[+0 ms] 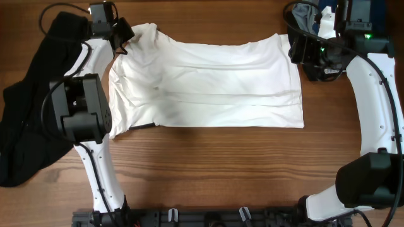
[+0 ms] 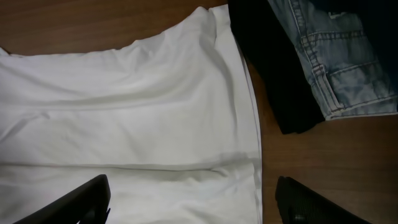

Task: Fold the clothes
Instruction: 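Lower the folded hem onto the shirt's top edge and release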

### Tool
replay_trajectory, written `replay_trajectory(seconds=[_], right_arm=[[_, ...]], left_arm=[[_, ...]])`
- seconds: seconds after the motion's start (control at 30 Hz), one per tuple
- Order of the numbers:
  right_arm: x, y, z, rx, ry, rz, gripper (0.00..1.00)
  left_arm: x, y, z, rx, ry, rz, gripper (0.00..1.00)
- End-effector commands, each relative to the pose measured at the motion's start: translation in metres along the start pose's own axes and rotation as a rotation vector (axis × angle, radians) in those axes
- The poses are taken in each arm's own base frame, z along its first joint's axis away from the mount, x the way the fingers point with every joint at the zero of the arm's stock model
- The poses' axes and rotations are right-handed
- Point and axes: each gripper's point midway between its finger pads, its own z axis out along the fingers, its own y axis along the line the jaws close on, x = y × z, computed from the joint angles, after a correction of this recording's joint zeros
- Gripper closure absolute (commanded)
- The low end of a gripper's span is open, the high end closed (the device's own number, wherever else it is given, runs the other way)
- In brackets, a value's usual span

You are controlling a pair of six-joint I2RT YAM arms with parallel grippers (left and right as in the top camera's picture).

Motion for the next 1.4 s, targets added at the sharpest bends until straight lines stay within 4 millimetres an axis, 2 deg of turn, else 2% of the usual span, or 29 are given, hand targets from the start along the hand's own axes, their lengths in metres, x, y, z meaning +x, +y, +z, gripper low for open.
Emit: replay_trajectory(seconds=[0.0, 0.1, 0.17, 0.2, 0.23, 0.27, 0.3, 0.4, 0.47, 0.57, 0.63, 0.67, 0.8, 0.87, 0.97, 1.03, 1.13, 1.23, 1.37], right_arm=[[-0.004, 0.003, 0.003, -0.016, -0.003, 0.01, 0.14], [-0.004, 0.003, 0.003, -0.016, -0.005, 0.01, 0.14], [-0.006, 0.003, 0.003, -0.017, -0.011, 0.01, 0.14], [-0.006, 0.003, 0.003, -0.017, -0.014, 0.01, 0.14], [-0.006, 0.003, 0.003, -0.017, -0.014, 0.009, 0.15], [-0.006, 0.003, 0.003, -0.017, -0.014, 0.009, 0.15], [-0.007, 0.003, 0.003, -0.017, -0.014, 0.009, 0.15], [-0.007, 0.003, 0.005, -0.018, -0.012, 0.011, 0.15], [-0.005, 0.002, 0.009, -0.017, -0.002, 0.013, 0.15], [-0.005, 0.003, 0.018, -0.019, 0.011, 0.011, 0.16], [-0.006, 0.006, 0.024, -0.021, 0.012, 0.005, 0.16], [-0.01, 0.009, 0.026, -0.026, 0.0, -0.004, 0.18], [-0.027, 0.018, 0.033, -0.04, -0.064, -0.03, 0.21], [-0.038, 0.024, 0.052, -0.05, -0.093, -0.047, 0.25], [-0.043, 0.024, 0.09, -0.054, -0.089, -0.038, 0.25], [-0.044, 0.019, 0.131, -0.052, -0.083, -0.027, 0.25], [-0.046, 0.008, 0.171, -0.016, -0.098, -0.014, 0.27], [-0.052, -0.009, 0.199, 0.062, -0.141, 0.003, 0.28], [-0.068, -0.013, 0.219, 0.07, -0.225, 0.007, 0.3]], left_arm=[[0.02, -0.002, 0.017, -0.012, 0.035, 0.005, 0.79], [0.036, 0.001, 0.026, -0.025, 0.072, 0.008, 0.73], [0.034, 0.001, 0.026, -0.025, 0.067, 0.009, 0.58], [0.034, 0.003, 0.026, -0.033, 0.063, 0.008, 0.54], [0.033, 0.005, 0.026, -0.044, 0.058, 0.009, 0.56], [0.031, 0.007, 0.026, -0.056, 0.051, 0.008, 0.87], [0.031, 0.007, 0.026, -0.055, 0.049, 0.009, 0.96], [0.026, 0.004, 0.026, -0.044, 0.029, 0.009, 0.96], [0.01, 0.0, 0.018, -0.035, -0.004, 0.011, 0.96], [-0.028, -0.02, -0.006, 0.001, -0.077, 0.058, 0.96], [-0.056, -0.036, -0.033, 0.029, -0.136, 0.062, 0.96], [-0.073, -0.048, -0.056, 0.05, -0.176, 0.066, 0.96], [-0.096, -0.073, -0.107, 0.085, -0.231, 0.144, 0.96], [-0.093, -0.087, -0.135, 0.091, -0.217, 0.201, 0.96], [-0.078, -0.093, -0.153, 0.081, -0.157, 0.235, 0.96], [-0.06, -0.09, -0.153, 0.06, -0.089, 0.242, 0.96], [-0.043, -0.081, -0.151, 0.031, -0.016, 0.243, 0.96], [-0.033, -0.075, -0.151, 0.01, 0.031, 0.244, 0.96], [-0.029, -0.073, -0.152, 0.004, 0.045, 0.244, 0.96]])
